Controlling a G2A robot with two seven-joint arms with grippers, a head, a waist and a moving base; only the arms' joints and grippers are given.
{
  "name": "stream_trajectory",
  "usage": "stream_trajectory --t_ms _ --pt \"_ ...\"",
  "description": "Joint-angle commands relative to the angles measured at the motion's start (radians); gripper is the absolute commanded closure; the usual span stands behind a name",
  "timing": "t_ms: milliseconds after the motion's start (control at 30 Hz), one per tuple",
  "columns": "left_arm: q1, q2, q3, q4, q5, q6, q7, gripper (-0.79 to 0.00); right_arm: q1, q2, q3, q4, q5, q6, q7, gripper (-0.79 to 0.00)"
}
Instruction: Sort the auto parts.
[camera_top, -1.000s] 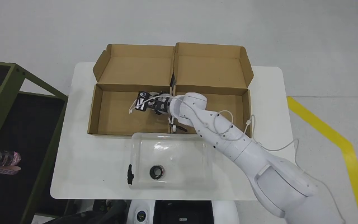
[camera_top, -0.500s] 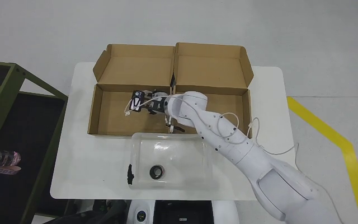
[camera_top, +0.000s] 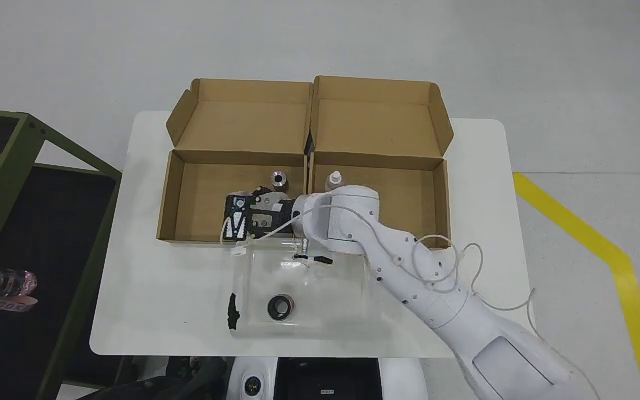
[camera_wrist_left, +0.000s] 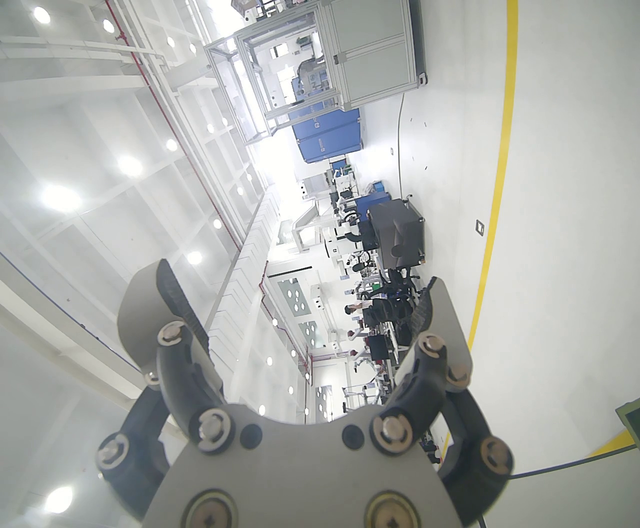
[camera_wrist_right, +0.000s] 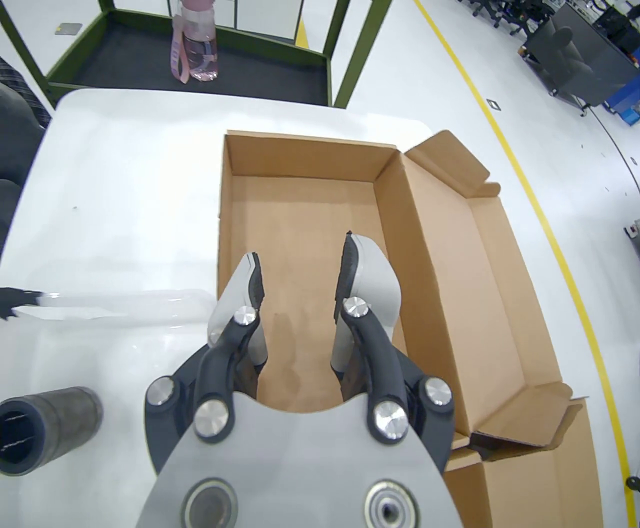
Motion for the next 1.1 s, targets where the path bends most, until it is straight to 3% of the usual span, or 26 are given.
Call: stream_trajectory --t_ms 0,433,1067 --pt "0.000 0.000 0.000 0.000 0.000 0.000 0.000 -0.785 -0.040 0.010 0.010 -0.046 0.002 -0.022 0.005 -0.286" --pt "0.000 0.000 0.000 0.000 0.000 0.000 0.000 -0.785 -0.279 0.081 0.096 -0.300 -0.042 -0.152 0.054 -0.299" --pt "0.000 0.000 0.000 0.000 0.000 0.000 0.000 -0.785 -0.485 0.155 0.174 -0.407 -0.164 -0.262 0.030 -0.332"
